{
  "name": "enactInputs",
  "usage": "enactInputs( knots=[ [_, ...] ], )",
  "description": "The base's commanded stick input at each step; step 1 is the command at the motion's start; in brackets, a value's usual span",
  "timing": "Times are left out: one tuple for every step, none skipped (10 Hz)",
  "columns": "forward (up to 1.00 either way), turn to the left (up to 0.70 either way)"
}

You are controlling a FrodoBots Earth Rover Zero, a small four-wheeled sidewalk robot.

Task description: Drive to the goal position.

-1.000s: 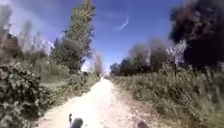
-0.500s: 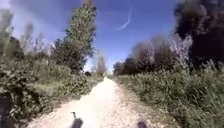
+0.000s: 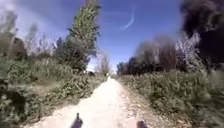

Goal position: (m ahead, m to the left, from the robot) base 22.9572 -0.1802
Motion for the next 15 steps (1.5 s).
enactInputs(
  knots=[
    [0.7,0.0],
    [0.7,0.0],
    [0.7,0.0],
    [0.7,0.0],
    [0.7,0.0],
    [0.7,0.0],
    [0.7,0.0],
    [0.7,0.0],
    [0.7,0.0],
    [0.7,0.0],
    [0.7,0.0],
    [0.7,0.0],
    [0.7,0.0],
    [0.7,0.0],
    [0.7,0.0]
  ],
)
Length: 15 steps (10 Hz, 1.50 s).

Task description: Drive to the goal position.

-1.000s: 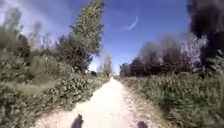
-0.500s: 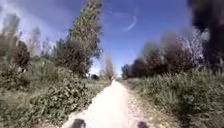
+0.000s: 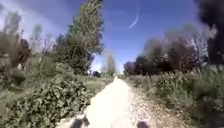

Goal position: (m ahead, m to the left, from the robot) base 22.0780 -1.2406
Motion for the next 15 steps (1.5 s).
enactInputs(
  knots=[
    [0.7,0.0],
    [0.7,-0.03],
    [0.7,-0.29],
    [0.7,-0.35],
    [0.7,-0.35],
    [0.7,-0.35],
    [0.7,-0.06],
    [0.7,0.0],
    [0.7,0.0],
    [0.7,0.0],
    [0.7,0.0],
    [0.7,0.0],
    [0.7,-0.01],
    [0.7,-0.21],
    [0.7,-0.19]
  ],
)
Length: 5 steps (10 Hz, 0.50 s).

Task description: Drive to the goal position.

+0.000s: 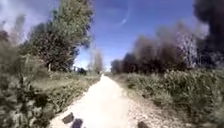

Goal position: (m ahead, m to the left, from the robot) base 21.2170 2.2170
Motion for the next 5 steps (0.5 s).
enactInputs(
  knots=[
    [0.7,0.0],
    [0.7,0.0],
    [0.7,0.0],
    [0.7,0.0],
    [0.7,0.0]
  ],
)
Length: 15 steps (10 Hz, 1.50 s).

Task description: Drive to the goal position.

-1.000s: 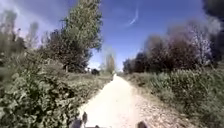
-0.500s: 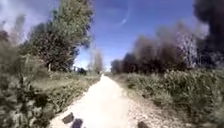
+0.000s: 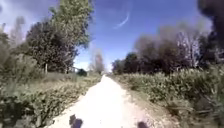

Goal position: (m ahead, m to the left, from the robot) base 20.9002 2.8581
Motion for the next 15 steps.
enactInputs(
  knots=[
    [0.7,0.0],
    [0.7,0.0],
    [0.7,0.0],
    [0.7,0.0],
    [0.7,0.0],
    [0.7,0.0],
    [0.7,0.0],
    [0.7,0.0],
    [0.7,0.0],
    [0.7,0.0],
    [0.7,0.0],
    [0.7,0.0],
    [0.7,0.0],
    [0.7,0.0],
    [0.7,0.0]
  ],
)
